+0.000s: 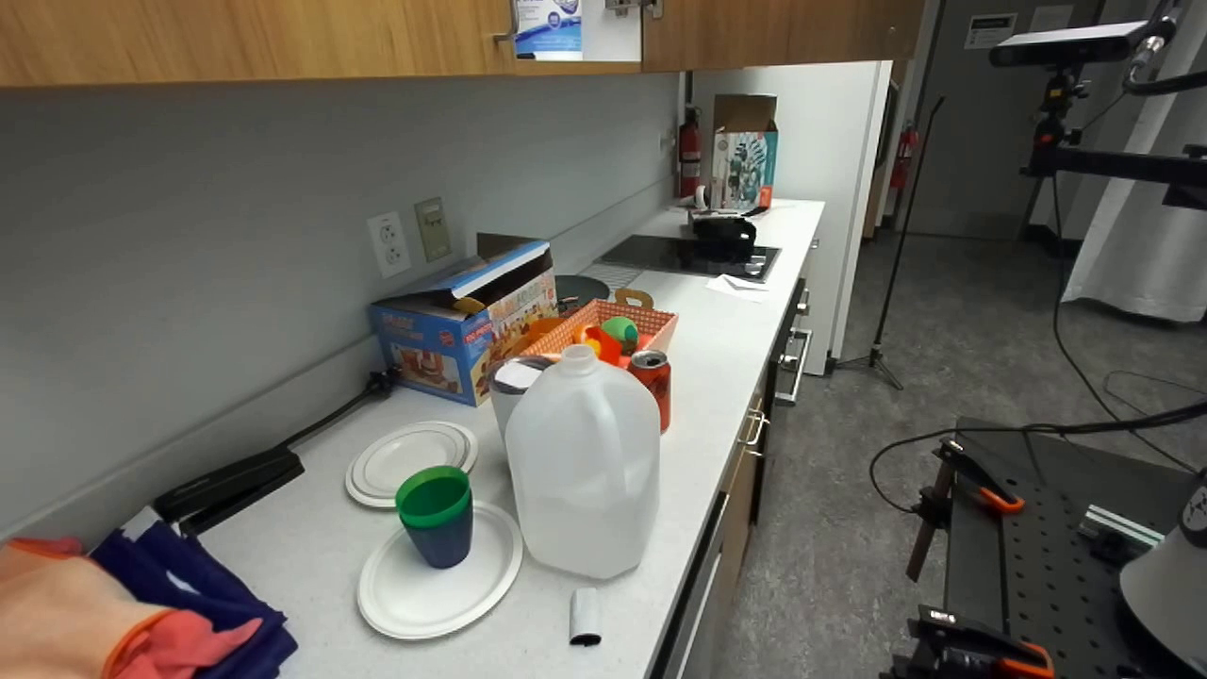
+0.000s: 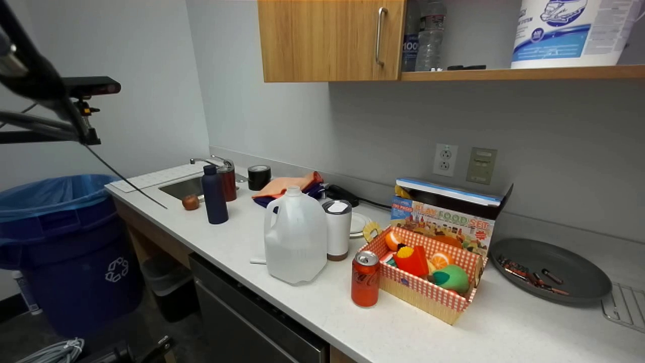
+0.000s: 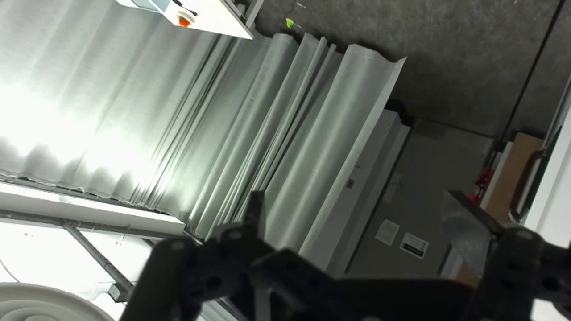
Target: Open the top right cabinet door
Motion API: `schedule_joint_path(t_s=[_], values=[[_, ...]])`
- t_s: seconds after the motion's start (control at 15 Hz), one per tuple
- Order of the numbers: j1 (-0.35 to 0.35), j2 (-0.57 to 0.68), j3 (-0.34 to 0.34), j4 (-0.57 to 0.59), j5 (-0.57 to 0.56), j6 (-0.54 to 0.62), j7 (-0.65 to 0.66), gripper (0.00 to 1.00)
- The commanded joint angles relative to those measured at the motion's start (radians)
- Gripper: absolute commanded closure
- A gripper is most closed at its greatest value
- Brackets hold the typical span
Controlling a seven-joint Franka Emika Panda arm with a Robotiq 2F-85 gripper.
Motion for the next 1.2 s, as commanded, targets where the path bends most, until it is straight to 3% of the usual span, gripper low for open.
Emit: schedule_joint_path(t_s=[0.0,0.4,0.8,1.13], values=[[0.02,-0.003,0.006,0.091,0.085,-0.114,-0.171,0.0],[0.036,0.026,0.033,0.362,0.291,-0.315,-0.307,0.0],[0.023,0.084,0.016,0.655,0.545,-0.432,-0.245,0.0],[0.001,0.12,-0.05,0.792,0.814,-0.428,-0.154,0.0]])
